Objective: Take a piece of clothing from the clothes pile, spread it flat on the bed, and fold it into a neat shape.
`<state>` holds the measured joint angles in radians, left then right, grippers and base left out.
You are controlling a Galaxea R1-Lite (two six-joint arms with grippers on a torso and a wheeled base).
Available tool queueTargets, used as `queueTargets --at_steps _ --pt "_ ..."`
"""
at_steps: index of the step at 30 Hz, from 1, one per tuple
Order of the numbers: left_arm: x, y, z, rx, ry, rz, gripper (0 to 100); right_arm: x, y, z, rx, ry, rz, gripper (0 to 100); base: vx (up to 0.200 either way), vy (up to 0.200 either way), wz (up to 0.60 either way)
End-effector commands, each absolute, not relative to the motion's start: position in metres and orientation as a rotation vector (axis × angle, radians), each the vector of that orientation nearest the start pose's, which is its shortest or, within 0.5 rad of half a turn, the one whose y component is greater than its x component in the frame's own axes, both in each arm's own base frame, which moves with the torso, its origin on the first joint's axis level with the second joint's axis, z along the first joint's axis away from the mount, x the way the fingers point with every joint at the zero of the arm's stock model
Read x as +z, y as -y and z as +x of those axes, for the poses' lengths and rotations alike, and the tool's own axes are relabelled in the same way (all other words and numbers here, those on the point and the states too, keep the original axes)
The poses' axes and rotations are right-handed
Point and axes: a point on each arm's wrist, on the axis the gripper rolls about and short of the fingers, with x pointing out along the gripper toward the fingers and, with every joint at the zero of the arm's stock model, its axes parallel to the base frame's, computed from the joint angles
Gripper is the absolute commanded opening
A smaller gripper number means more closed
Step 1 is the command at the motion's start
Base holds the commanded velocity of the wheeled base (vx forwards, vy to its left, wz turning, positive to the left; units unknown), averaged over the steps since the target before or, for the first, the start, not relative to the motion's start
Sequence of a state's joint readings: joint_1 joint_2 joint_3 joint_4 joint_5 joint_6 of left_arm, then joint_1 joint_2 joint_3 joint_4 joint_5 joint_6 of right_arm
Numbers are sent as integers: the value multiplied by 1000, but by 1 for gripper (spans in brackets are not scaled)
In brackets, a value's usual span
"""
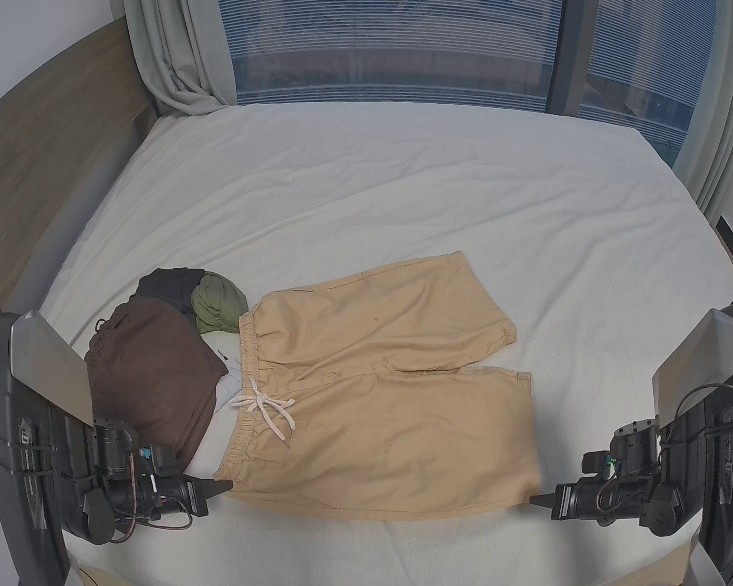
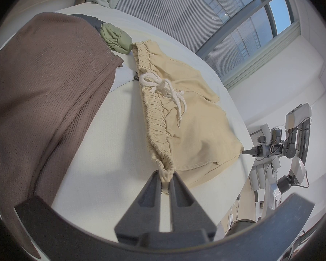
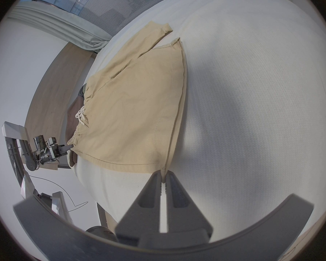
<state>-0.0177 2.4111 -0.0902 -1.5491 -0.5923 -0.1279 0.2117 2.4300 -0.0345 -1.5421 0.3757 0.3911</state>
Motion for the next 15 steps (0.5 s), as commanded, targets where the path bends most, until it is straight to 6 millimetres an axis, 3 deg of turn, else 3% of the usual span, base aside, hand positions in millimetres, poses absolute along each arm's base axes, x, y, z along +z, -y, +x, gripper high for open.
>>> queueTargets --at_steps 1,15 --pt "-50 15 229 -526 -798 -343 0 -55 -54 210 376 -960 427 0 0 0 0" --pt "-57 17 237 -530 -791 -336 0 -57 -53 212 372 -963 430 0 0 0 0"
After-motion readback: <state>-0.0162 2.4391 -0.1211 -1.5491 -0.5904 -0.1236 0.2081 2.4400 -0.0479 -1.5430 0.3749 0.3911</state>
